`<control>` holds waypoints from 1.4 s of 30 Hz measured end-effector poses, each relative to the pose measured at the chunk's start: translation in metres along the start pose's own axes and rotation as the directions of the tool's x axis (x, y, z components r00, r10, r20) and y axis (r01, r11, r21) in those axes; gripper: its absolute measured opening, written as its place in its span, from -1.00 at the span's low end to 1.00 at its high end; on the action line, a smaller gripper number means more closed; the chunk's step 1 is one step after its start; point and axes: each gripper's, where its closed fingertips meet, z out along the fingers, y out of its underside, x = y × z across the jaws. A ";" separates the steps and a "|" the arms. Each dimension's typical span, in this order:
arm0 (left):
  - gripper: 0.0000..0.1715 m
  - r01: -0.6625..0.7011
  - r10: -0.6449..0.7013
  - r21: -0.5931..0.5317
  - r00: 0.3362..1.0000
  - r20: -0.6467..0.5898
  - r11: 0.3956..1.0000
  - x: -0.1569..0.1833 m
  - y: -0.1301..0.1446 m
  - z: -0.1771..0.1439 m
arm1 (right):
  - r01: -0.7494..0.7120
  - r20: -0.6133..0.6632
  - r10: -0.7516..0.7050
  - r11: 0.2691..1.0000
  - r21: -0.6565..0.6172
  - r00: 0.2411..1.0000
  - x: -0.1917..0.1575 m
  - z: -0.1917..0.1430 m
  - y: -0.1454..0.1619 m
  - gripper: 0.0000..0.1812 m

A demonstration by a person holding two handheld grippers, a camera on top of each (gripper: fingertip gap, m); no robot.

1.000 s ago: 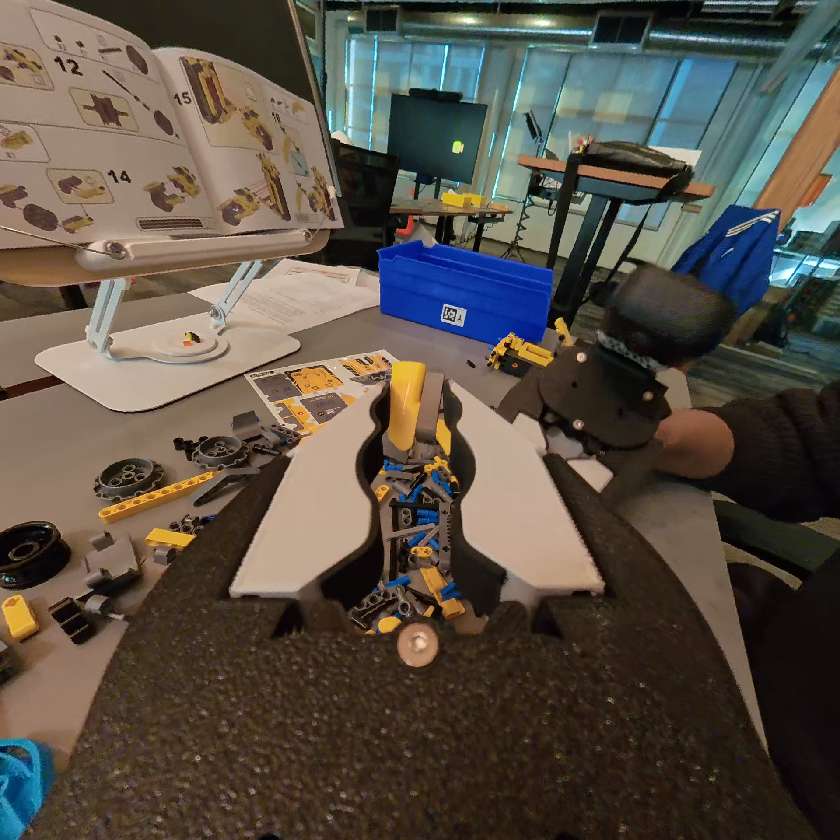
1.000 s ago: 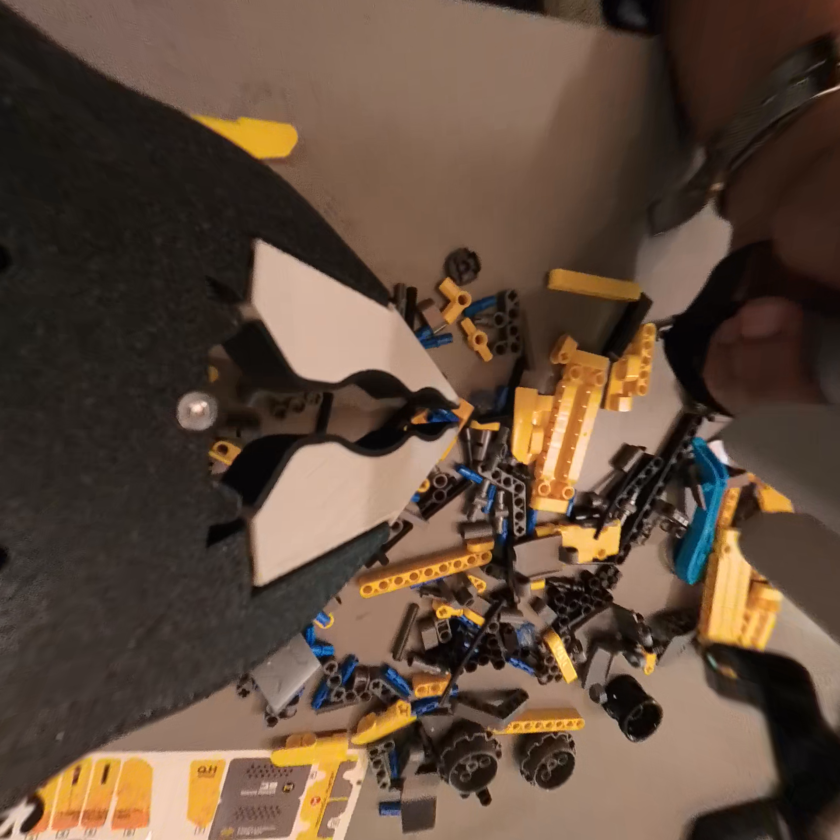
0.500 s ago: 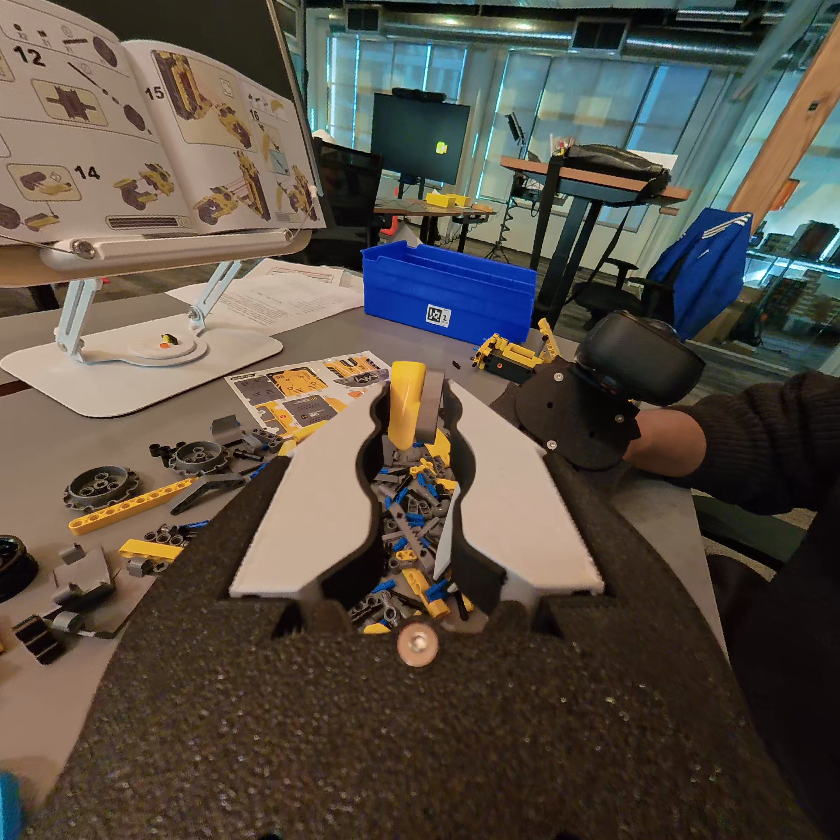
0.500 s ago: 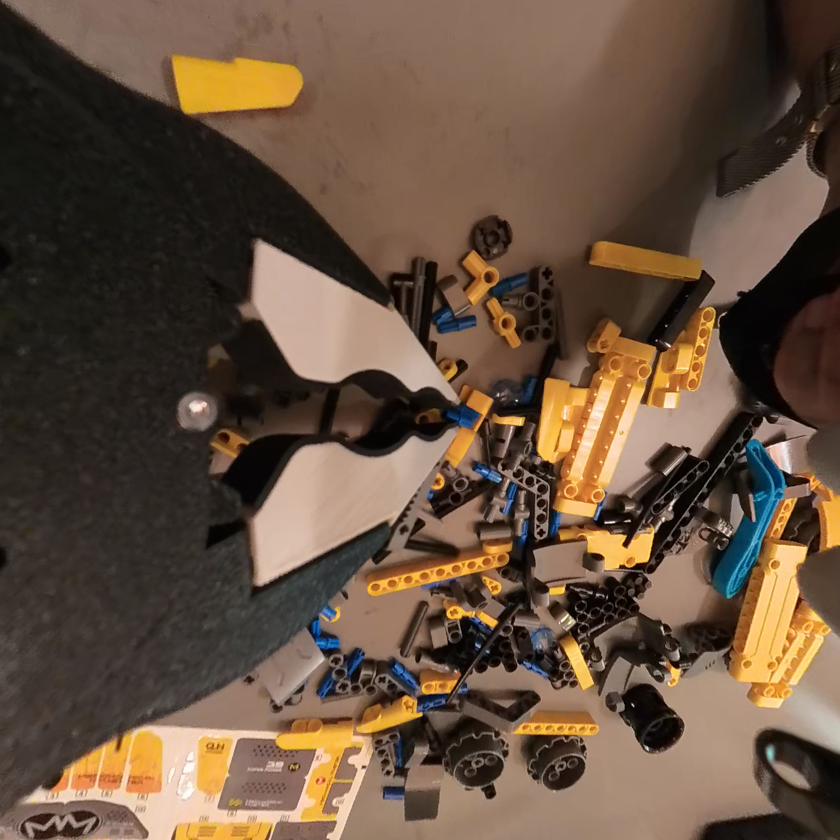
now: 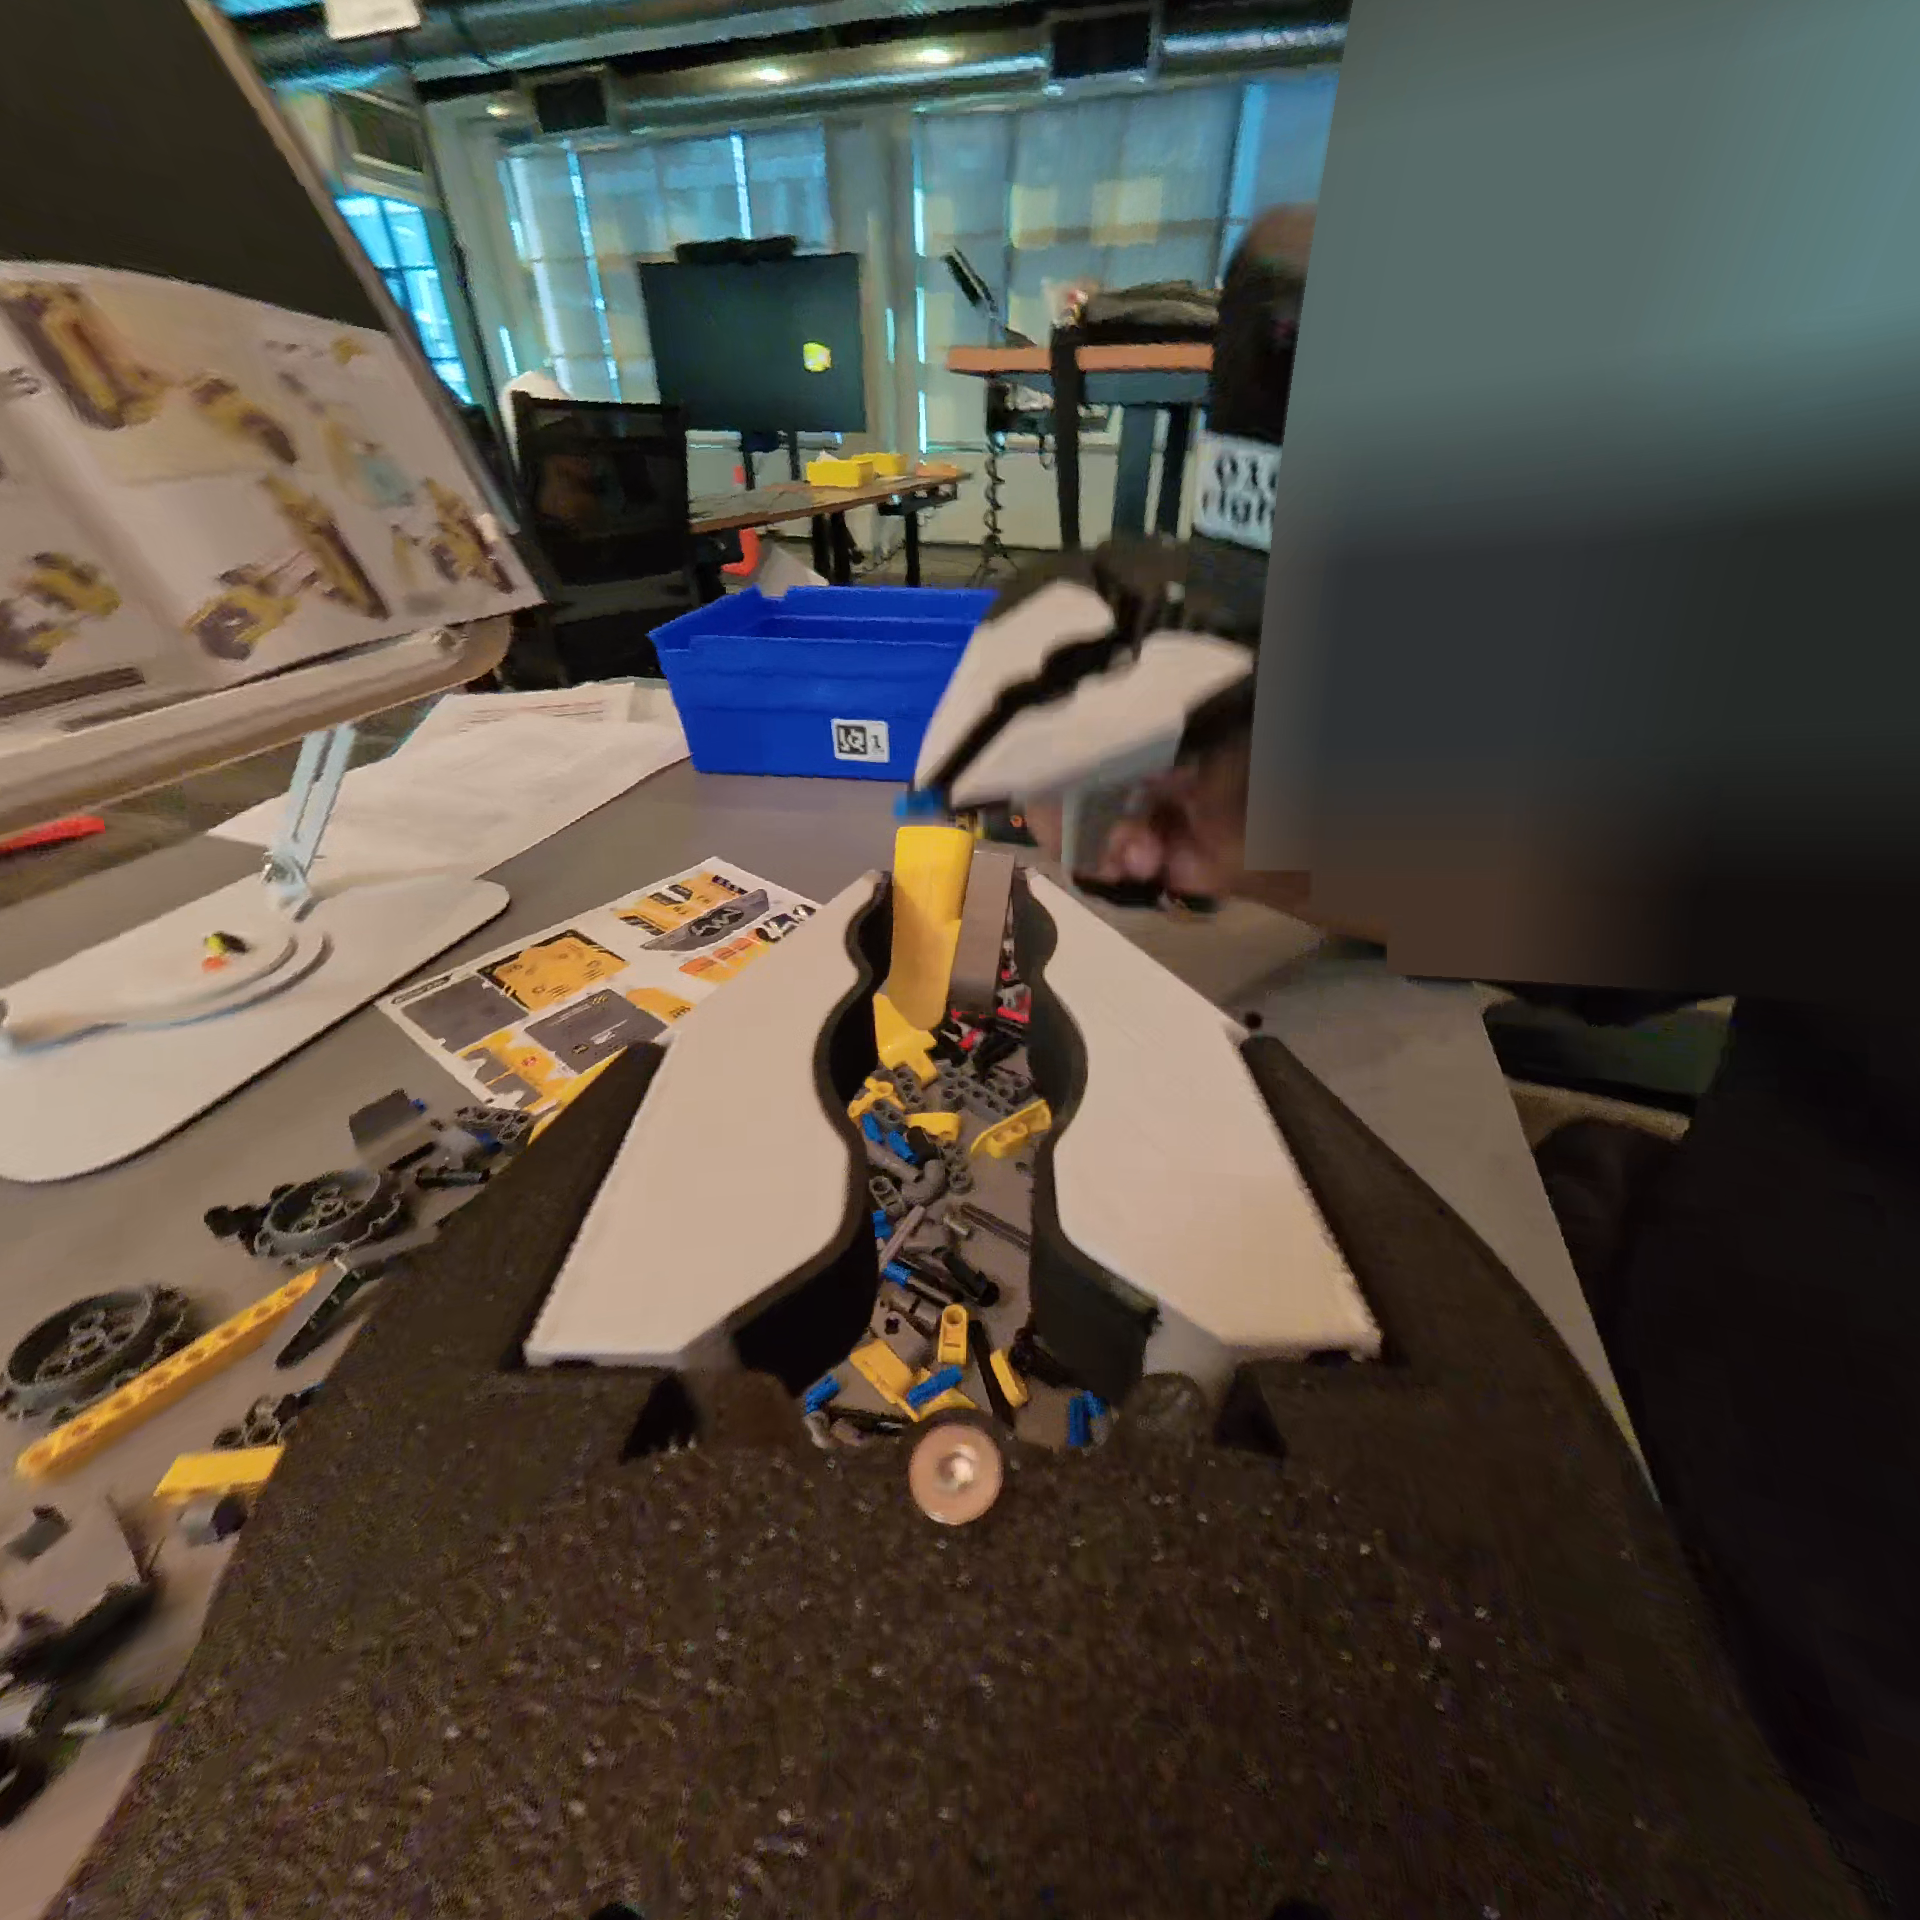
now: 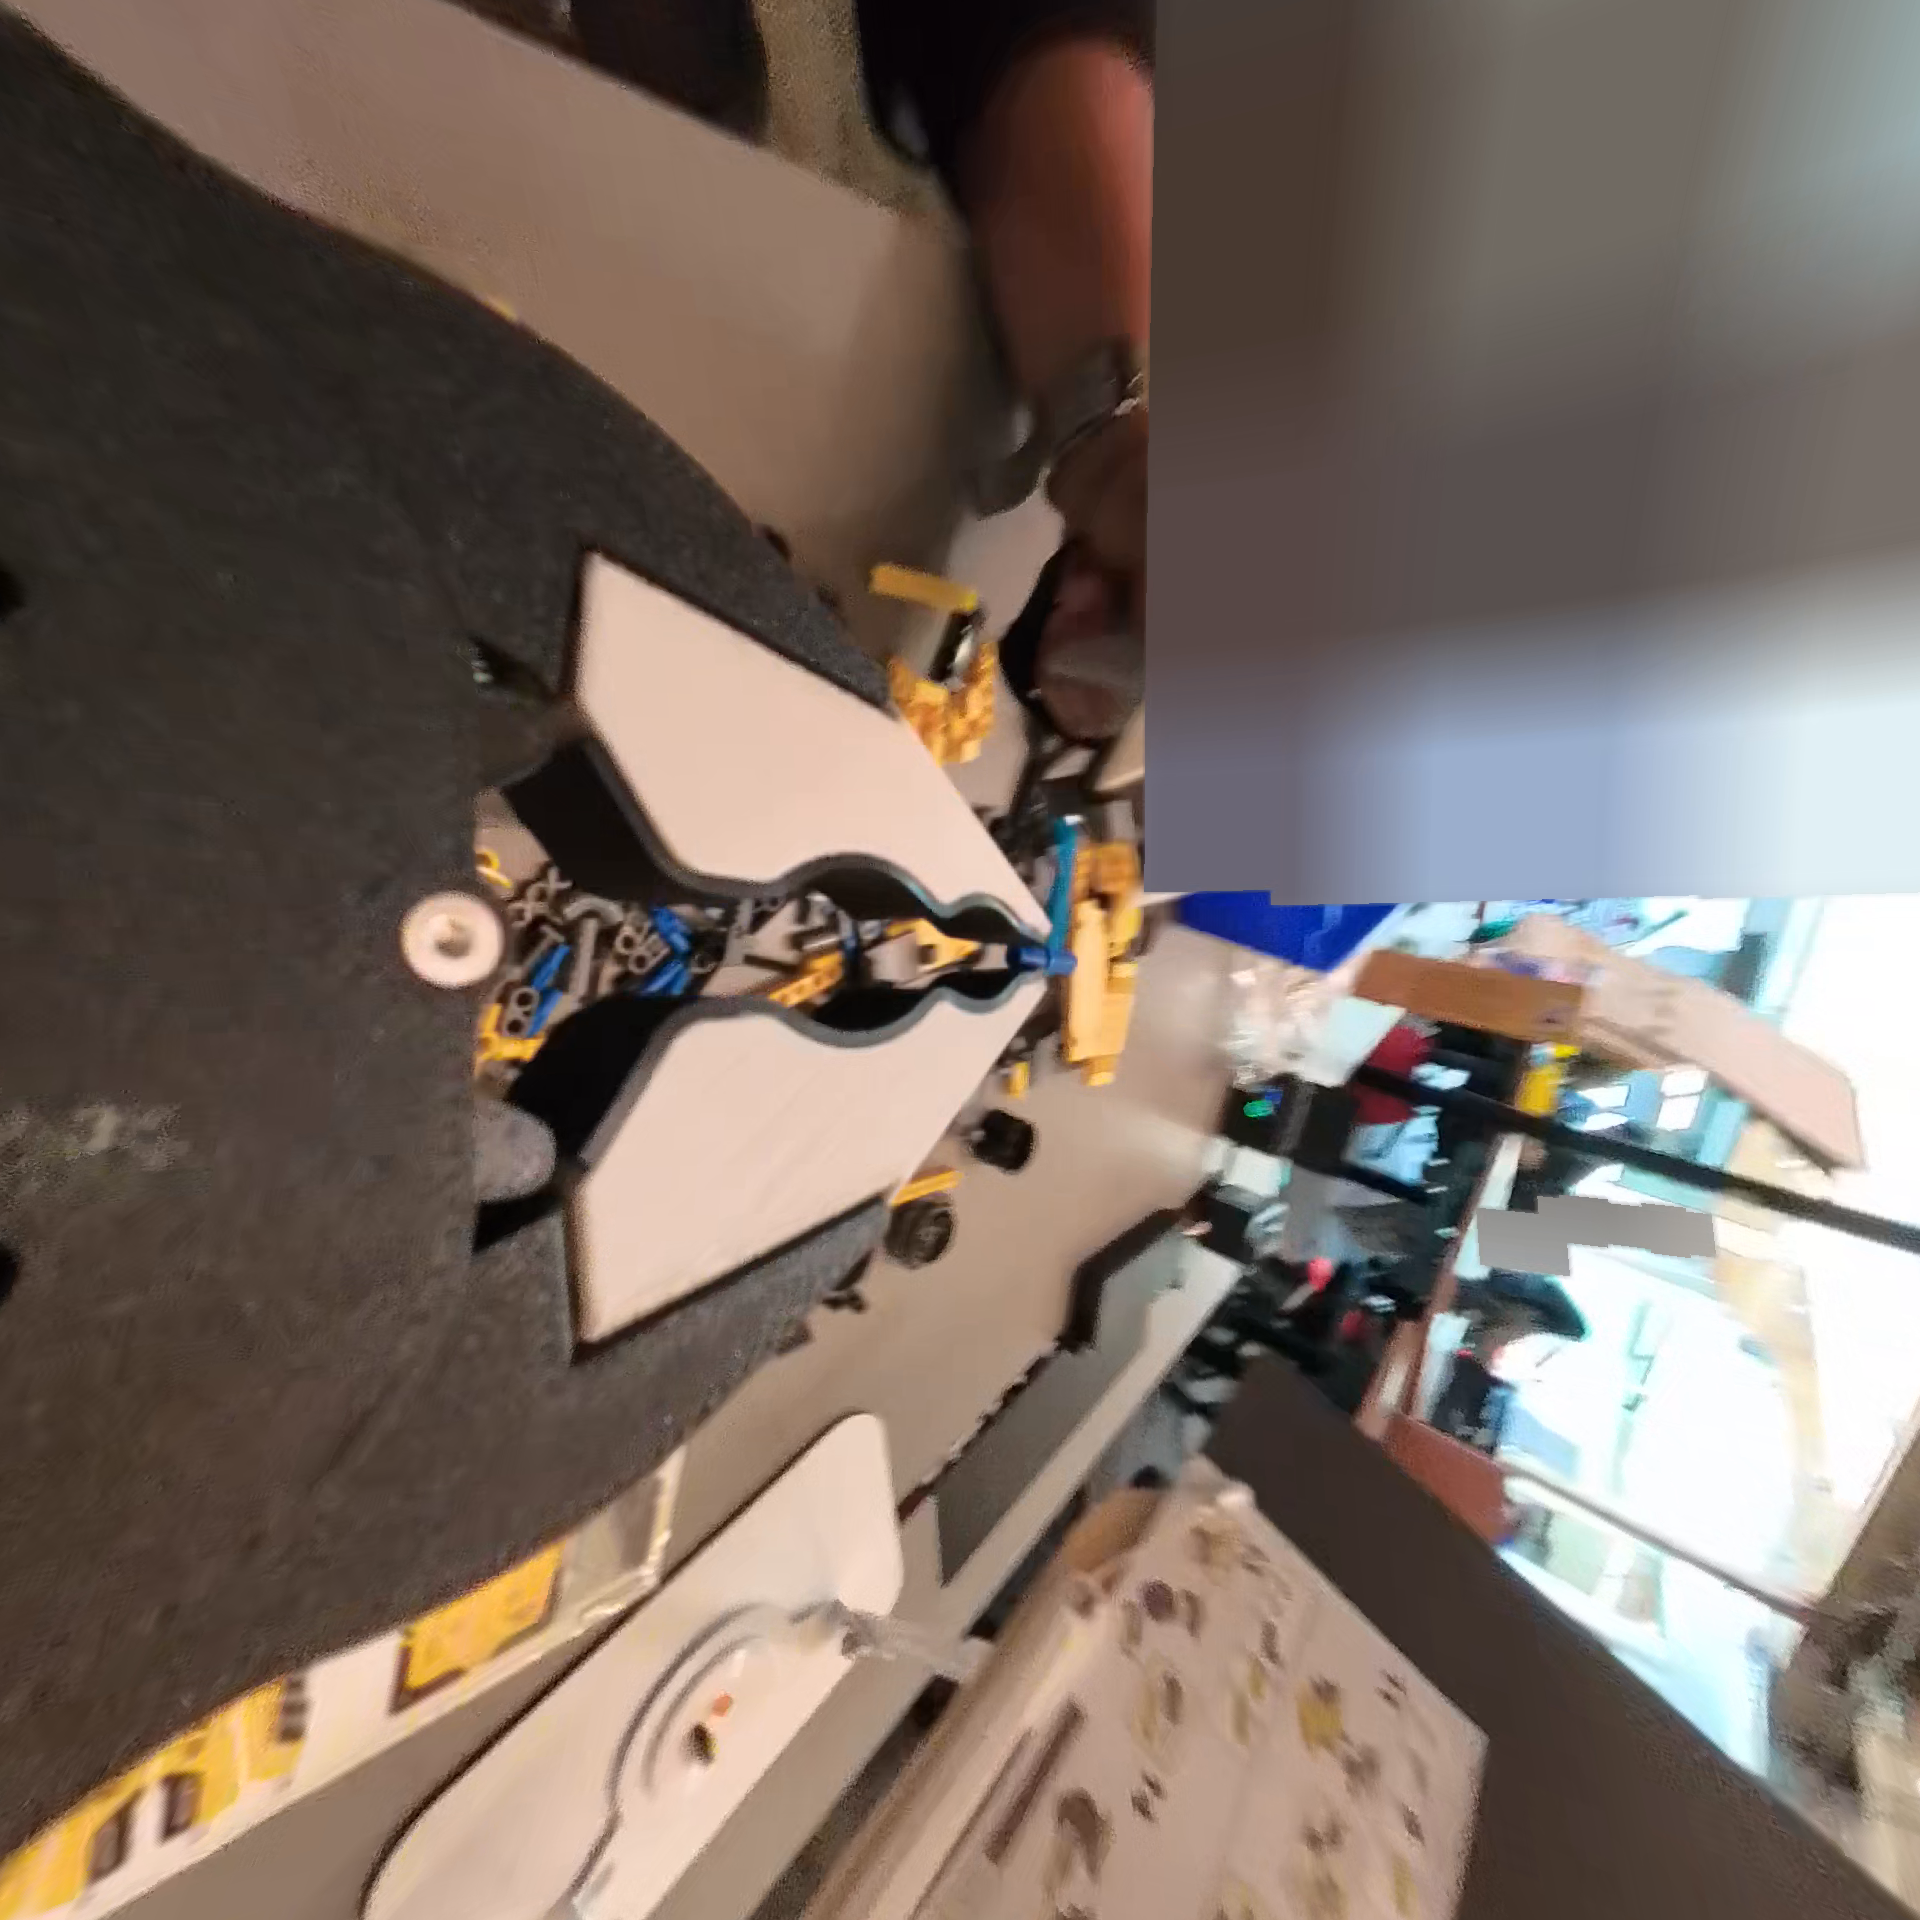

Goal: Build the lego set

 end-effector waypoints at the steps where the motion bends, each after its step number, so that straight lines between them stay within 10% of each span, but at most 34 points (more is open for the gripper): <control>1: -0.75 -0.027 0.027 -0.017 0.999 -0.017 0.999 0.005 0.003 0.003 | -0.002 0.022 0.001 0.999 0.051 1.000 -0.001 -0.010 -0.012 -0.97; 18: -0.75 -0.069 0.026 -0.256 0.986 -0.166 0.964 0.031 0.050 0.019 | -0.140 0.332 0.265 0.924 -0.355 0.906 -0.042 -0.024 0.055 -0.97; 42: -0.75 -0.081 -0.033 -0.488 0.975 -0.221 0.869 0.045 0.100 0.030 | -0.293 0.382 0.458 0.860 -0.417 0.803 -0.058 -0.035 0.089 -0.96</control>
